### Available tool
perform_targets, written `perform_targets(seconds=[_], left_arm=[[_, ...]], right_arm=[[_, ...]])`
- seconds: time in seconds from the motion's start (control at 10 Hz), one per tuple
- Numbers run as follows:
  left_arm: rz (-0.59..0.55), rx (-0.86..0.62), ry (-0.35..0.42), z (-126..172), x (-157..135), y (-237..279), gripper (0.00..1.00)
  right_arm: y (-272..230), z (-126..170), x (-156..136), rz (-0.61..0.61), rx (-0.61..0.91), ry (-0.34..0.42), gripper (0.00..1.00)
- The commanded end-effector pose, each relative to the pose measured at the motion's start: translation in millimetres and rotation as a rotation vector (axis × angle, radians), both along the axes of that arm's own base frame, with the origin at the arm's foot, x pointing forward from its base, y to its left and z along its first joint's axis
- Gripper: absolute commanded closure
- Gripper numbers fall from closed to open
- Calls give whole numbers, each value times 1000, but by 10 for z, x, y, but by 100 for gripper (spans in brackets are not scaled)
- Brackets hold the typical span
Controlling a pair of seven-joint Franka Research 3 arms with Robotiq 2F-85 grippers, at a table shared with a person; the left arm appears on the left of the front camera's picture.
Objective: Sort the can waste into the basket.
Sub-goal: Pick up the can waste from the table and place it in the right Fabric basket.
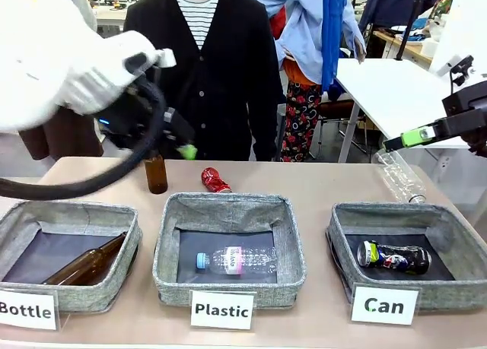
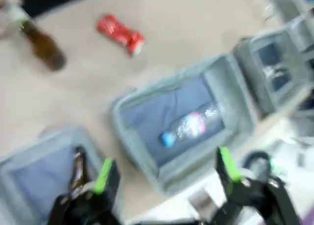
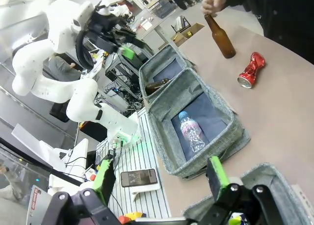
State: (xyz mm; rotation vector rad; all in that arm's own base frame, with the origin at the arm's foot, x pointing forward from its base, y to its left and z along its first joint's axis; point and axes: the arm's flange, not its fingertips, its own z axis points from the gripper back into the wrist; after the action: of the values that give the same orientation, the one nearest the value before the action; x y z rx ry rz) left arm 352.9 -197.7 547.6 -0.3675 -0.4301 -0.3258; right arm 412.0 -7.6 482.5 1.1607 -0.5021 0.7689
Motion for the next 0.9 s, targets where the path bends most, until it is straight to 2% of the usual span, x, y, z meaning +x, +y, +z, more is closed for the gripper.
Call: perform_targets(seconds=[0.0, 0.2, 0.4, 0.5, 0.8], left_arm=[[-27, 12, 51, 527, -529, 1252, 0], [18, -151, 74, 650, -810, 2210, 0], [84, -316, 51, 667, -910, 2992, 0], [114, -399, 63, 644, -925, 3278, 0], [155, -456, 108, 483, -758, 3460, 0]], right_arm=[[6, -14, -21, -3, -4, -23, 0], [6, -14, -21, -3, -4, -23, 0], [6, -14, -21, -3, -4, -23, 0], [6, -14, -21, -3, -4, -23, 0], [6, -14, -21, -3, -4, -23, 0]])
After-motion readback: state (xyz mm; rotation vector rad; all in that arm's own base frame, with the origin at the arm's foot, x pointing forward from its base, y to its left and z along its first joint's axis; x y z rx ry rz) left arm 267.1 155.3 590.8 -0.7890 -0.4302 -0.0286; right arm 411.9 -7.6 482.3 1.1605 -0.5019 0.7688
